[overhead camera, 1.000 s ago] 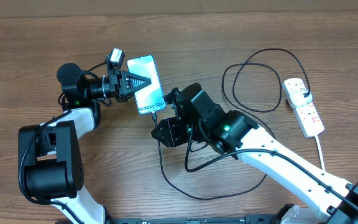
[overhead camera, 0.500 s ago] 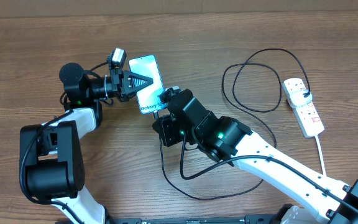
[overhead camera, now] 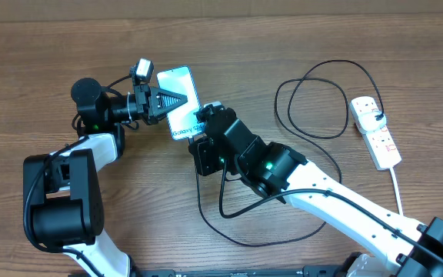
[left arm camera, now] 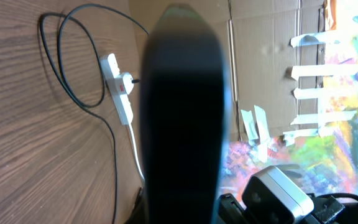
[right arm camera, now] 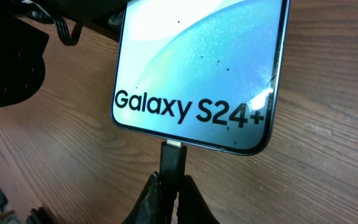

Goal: Plug charger to phone and switch on socket
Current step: 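Push the USB-C plug up into the phone port with right gripper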

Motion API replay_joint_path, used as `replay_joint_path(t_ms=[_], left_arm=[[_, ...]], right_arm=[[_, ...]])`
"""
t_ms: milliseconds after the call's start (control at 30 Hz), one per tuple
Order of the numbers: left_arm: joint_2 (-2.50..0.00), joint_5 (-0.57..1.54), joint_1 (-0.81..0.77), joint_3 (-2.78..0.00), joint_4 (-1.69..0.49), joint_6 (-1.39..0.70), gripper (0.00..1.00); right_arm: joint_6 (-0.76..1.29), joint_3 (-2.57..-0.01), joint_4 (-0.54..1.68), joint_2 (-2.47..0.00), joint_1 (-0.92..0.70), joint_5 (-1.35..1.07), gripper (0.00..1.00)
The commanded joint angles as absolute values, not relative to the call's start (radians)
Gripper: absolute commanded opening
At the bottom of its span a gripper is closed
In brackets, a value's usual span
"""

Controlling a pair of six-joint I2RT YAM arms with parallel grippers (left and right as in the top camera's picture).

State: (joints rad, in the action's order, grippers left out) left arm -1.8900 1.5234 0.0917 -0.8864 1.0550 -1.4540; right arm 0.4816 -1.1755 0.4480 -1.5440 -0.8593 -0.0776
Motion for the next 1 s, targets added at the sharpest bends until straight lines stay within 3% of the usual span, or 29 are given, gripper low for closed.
replay_joint_path(t_ms=[0,267,500,967], left_arm=[[-1.884,1.581,0.072,-0.905,1.06,-1.436,0.04],[-1.884,1.581,0.028,-0.905,1.06,-1.401,0.04],[-1.884,1.581,0.025,-0.905,1.06,-1.377,0.04],[-1.884,1.581,-0.014,-0.905,1.06,-1.3,0.04]], right_arm=[[0.436,-1.193,0.381,-1.562,-0.863,-0.043,0.04],[0.366,-1.204,0.297,-1.562,-0.856,-0.012,0.04],[0.209,-1.299,0.396,-1.562,-0.85,0.006,0.04],[0.207,-1.38,0.398,-1.562,-0.84,-0.001,0.04]])
